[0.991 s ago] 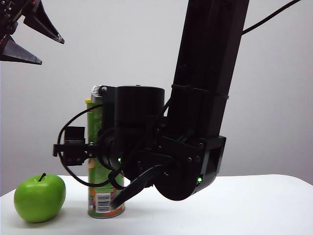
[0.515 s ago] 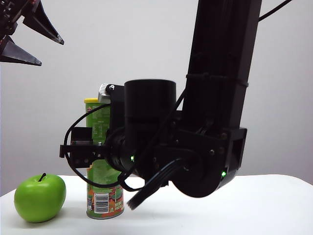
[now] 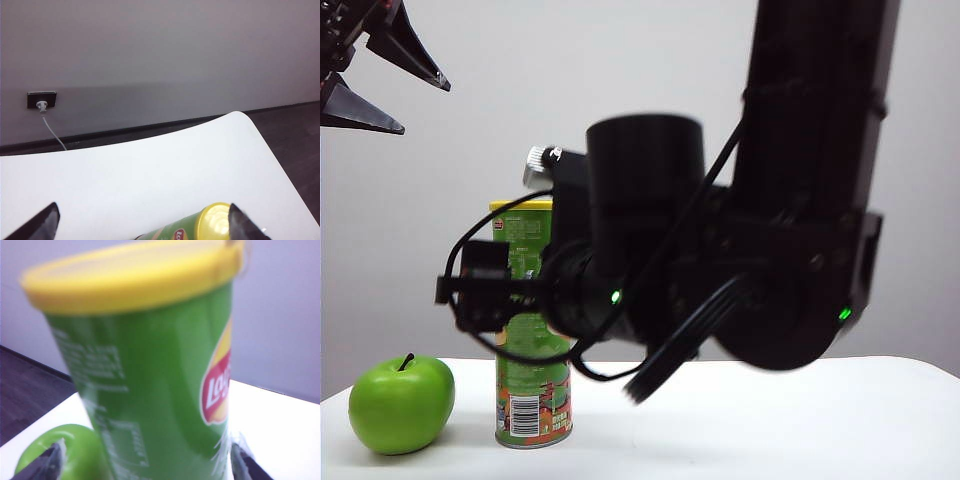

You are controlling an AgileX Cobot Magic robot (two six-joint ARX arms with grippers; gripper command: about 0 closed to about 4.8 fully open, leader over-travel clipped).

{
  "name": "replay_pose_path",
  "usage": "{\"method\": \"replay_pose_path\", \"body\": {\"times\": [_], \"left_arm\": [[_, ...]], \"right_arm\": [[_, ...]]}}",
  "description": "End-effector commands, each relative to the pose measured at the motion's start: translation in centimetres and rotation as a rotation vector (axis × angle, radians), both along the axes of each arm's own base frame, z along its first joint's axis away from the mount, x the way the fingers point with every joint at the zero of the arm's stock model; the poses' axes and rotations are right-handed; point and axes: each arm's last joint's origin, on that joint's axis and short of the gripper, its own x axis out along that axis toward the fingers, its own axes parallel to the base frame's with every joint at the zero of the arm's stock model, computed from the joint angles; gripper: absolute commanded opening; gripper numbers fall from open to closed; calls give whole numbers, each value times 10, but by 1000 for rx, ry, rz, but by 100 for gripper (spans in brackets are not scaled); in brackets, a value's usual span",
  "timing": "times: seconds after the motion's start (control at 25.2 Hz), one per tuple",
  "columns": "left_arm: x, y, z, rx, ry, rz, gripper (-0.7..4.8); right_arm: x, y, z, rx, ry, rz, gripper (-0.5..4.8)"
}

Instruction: Pick up the green bucket of chips from the desk, place it near the apple, and finally stand it up.

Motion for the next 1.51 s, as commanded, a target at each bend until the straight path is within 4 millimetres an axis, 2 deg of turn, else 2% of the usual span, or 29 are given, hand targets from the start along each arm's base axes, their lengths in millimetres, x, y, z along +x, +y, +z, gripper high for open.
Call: {"method": "replay_pose_path", "body": {"times": [0.04,0.12,0.32,0.36,0.48,0.56,0.59,0.71,0.83,0.91,0.99,1.15,1.23,1.35,1.47,1.51], "left_arm": [[-1,0,3,-1,-18,-5,434],[-1,0,3,-2,-18,-6,434],[-3,0,5,-8,-9,-4,434],[-9,-1,8,2,2,-10,425],[-23,-1,17,45,-17,-23,426],[-45,-2,29,115,-42,8,426],[-60,-2,37,162,-51,40,426],[-76,-3,44,176,-62,32,426],[-99,-5,43,181,21,17,425],[-113,-7,43,211,43,-11,425],[-128,-8,49,234,26,13,425],[-167,-9,55,284,-82,71,425],[-178,-9,45,302,-63,143,425],[-189,-7,19,315,-1,225,425],[-202,-8,8,302,-55,256,425],[-206,-8,6,304,-80,285,425]], "right_arm": [[-5,-7,10,-17,16,-10,479],[-7,-11,15,-20,18,-10,479],[-17,-26,53,24,-7,-20,479],[-20,-31,68,13,12,-19,479],[-25,-39,89,-45,51,-20,479],[-33,-50,112,-95,85,-16,479],[-38,-59,127,-117,99,-20,479],[-44,-78,150,-133,113,-37,479],[-53,-121,186,-121,133,-62,479],[-60,-150,202,-102,157,-85,471],[-70,-177,214,-106,168,-139,426],[-96,-223,230,-81,160,-208,296],[-111,-238,234,-67,155,-205,261],[-135,-256,233,-77,165,-159,258],[-151,-267,229,-119,178,-175,199],[-155,-271,228,-122,176,-205,198]]}}
